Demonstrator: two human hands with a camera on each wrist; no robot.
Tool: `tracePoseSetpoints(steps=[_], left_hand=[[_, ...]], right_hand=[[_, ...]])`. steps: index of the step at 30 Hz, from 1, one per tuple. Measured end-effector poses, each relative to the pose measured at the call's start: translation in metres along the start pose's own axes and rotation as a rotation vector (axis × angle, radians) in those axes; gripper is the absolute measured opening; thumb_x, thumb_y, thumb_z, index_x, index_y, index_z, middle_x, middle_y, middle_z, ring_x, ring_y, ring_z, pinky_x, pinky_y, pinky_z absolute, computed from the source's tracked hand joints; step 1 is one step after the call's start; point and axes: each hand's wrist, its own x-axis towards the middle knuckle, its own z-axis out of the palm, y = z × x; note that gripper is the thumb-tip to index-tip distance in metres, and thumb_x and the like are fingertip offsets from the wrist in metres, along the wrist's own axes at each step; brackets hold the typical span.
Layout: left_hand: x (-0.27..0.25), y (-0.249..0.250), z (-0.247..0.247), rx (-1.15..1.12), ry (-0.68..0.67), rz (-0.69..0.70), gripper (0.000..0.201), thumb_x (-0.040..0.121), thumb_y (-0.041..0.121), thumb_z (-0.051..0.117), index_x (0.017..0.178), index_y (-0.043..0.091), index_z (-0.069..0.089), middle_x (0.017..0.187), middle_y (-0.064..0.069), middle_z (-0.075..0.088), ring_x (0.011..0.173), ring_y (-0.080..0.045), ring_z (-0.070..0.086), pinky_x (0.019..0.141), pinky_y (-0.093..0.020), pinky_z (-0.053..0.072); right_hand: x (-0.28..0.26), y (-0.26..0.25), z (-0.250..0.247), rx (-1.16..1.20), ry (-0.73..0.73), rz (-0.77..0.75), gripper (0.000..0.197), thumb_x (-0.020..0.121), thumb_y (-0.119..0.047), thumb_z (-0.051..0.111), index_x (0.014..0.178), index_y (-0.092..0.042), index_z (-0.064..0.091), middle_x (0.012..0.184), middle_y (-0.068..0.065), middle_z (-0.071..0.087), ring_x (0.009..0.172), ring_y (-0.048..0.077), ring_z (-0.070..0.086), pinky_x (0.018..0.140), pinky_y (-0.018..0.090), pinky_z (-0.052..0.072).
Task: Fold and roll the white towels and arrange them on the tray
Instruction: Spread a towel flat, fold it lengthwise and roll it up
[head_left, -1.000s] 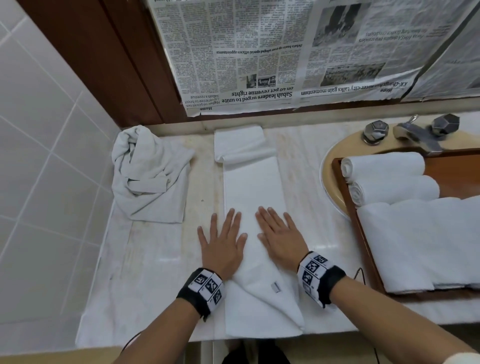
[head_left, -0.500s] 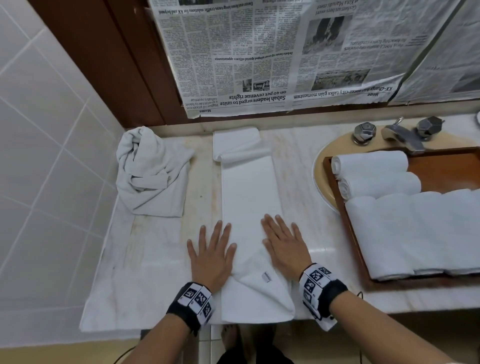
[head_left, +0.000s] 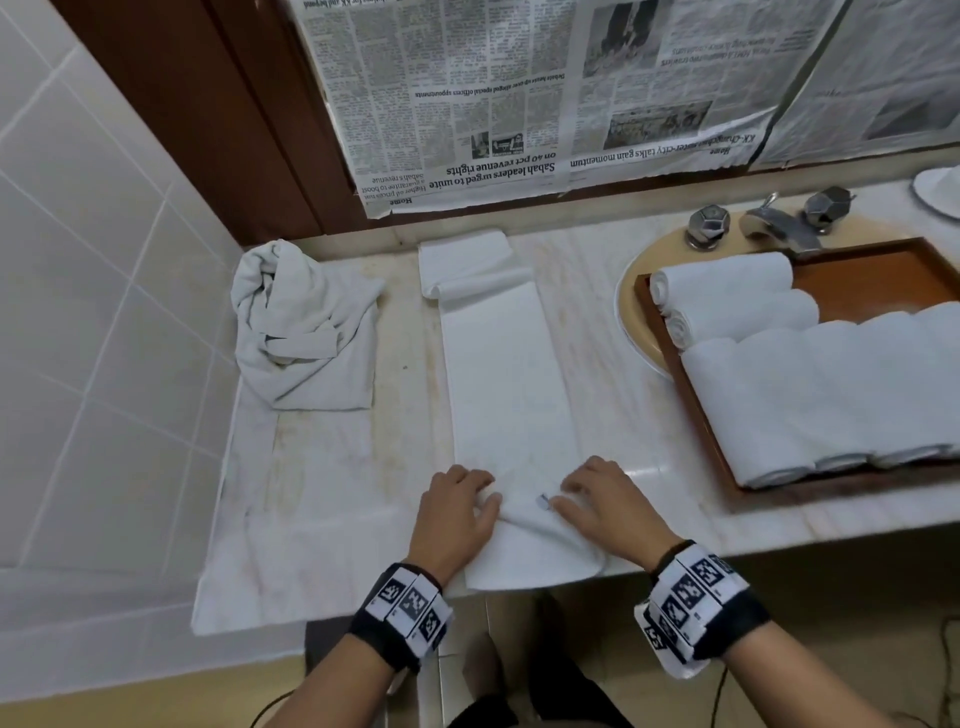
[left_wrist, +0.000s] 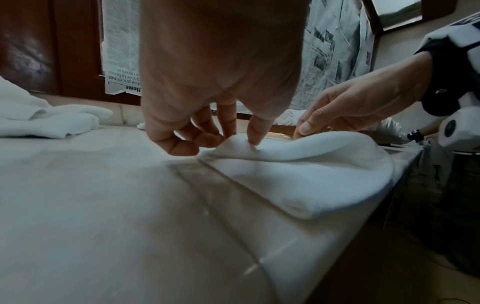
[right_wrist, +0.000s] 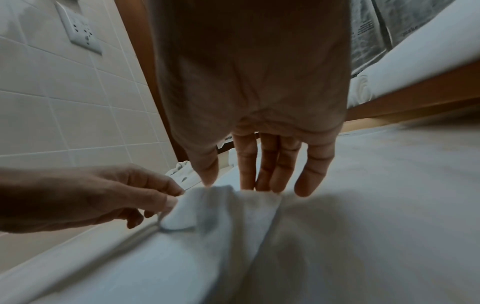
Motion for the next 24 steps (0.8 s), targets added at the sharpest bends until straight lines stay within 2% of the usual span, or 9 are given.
tracePoseSetpoints(steps=[2, 5, 8, 11, 14, 15, 20, 24], left_hand=[[0.0, 0.0, 0.001, -0.034, -0.011, 0.018, 0.026, 0.097, 0.034, 0.057, 0.117, 0.02, 0.066, 0.106, 0.003, 0.058, 0.101, -0.02, 0.051, 0.089, -0.037, 0.042], [-0.001, -0.002, 0.001, -0.111, 0.001, 0.006, 0.02, 0.094, 0.031, 0.06, 0.109, 0.019, 0.068, 0.098, 0.002, 0.061, 0.095, -0.021, 0.056, 0.087, -0.039, 0.044], [-0.007, -0.006, -0.005, -0.219, 0.033, -0.024, 0.022, 0.094, 0.029, 0.063, 0.114, 0.019, 0.069, 0.103, 0.002, 0.064, 0.094, -0.015, 0.057, 0.089, -0.032, 0.045], [-0.017, -0.012, -0.011, -0.264, 0.029, -0.01, 0.018, 0.094, 0.026, 0.064, 0.11, 0.021, 0.07, 0.101, 0.003, 0.066, 0.091, -0.011, 0.058, 0.086, -0.026, 0.044], [-0.023, -0.02, -0.014, -0.251, -0.005, 0.016, 0.014, 0.094, 0.025, 0.063, 0.106, 0.022, 0.071, 0.099, 0.003, 0.067, 0.091, -0.012, 0.058, 0.086, -0.027, 0.044], [-0.024, -0.021, -0.014, -0.242, -0.012, 0.022, 0.014, 0.095, 0.025, 0.063, 0.105, 0.021, 0.071, 0.099, 0.003, 0.067, 0.091, -0.013, 0.059, 0.085, -0.026, 0.044], [-0.03, -0.024, -0.015, -0.216, 0.006, 0.02, 0.013, 0.091, 0.021, 0.067, 0.103, 0.018, 0.073, 0.096, 0.005, 0.065, 0.089, -0.012, 0.058, 0.081, -0.024, 0.042], [-0.035, -0.024, -0.013, -0.171, 0.001, 0.072, 0.016, 0.088, 0.015, 0.067, 0.104, 0.015, 0.074, 0.097, 0.003, 0.063, 0.09, -0.014, 0.056, 0.08, -0.023, 0.039]], right_hand=[[-0.006, -0.006, 0.004, -0.017, -0.033, 0.022, 0.032, 0.093, -0.045, 0.058, 0.11, -0.018, 0.063, 0.107, -0.003, 0.053, 0.103, 0.014, 0.047, 0.088, 0.027, 0.042], [-0.009, -0.019, 0.009, -0.024, -0.008, 0.084, 0.016, 0.094, -0.031, 0.059, 0.099, -0.016, 0.059, 0.1, -0.002, 0.053, 0.095, 0.017, 0.052, 0.075, 0.025, 0.039], [-0.016, -0.03, 0.011, 0.026, 0.036, 0.113, 0.01, 0.097, -0.027, 0.056, 0.094, -0.019, 0.052, 0.09, -0.002, 0.058, 0.08, 0.017, 0.056, 0.068, 0.027, 0.041], [-0.027, -0.038, 0.012, 0.093, 0.071, 0.082, 0.01, 0.098, -0.026, 0.056, 0.099, -0.017, 0.053, 0.085, -0.001, 0.063, 0.075, 0.018, 0.059, 0.068, 0.029, 0.047], [-0.041, -0.042, 0.012, 0.162, 0.074, 0.066, 0.009, 0.096, -0.024, 0.06, 0.101, -0.019, 0.055, 0.082, -0.007, 0.06, 0.071, 0.008, 0.054, 0.061, 0.015, 0.04], [-0.045, -0.042, 0.012, 0.173, 0.057, 0.071, 0.01, 0.094, -0.024, 0.061, 0.101, -0.021, 0.055, 0.082, -0.009, 0.058, 0.07, 0.005, 0.052, 0.06, 0.014, 0.039], [-0.063, -0.032, 0.016, 0.208, -0.024, 0.104, 0.019, 0.086, -0.021, 0.069, 0.104, -0.023, 0.06, 0.091, -0.009, 0.06, 0.081, 0.005, 0.055, 0.07, 0.014, 0.043], [-0.07, -0.024, 0.019, 0.197, -0.012, 0.119, 0.017, 0.087, -0.012, 0.068, 0.1, -0.022, 0.063, 0.09, -0.009, 0.061, 0.081, 0.007, 0.058, 0.073, 0.018, 0.05]])
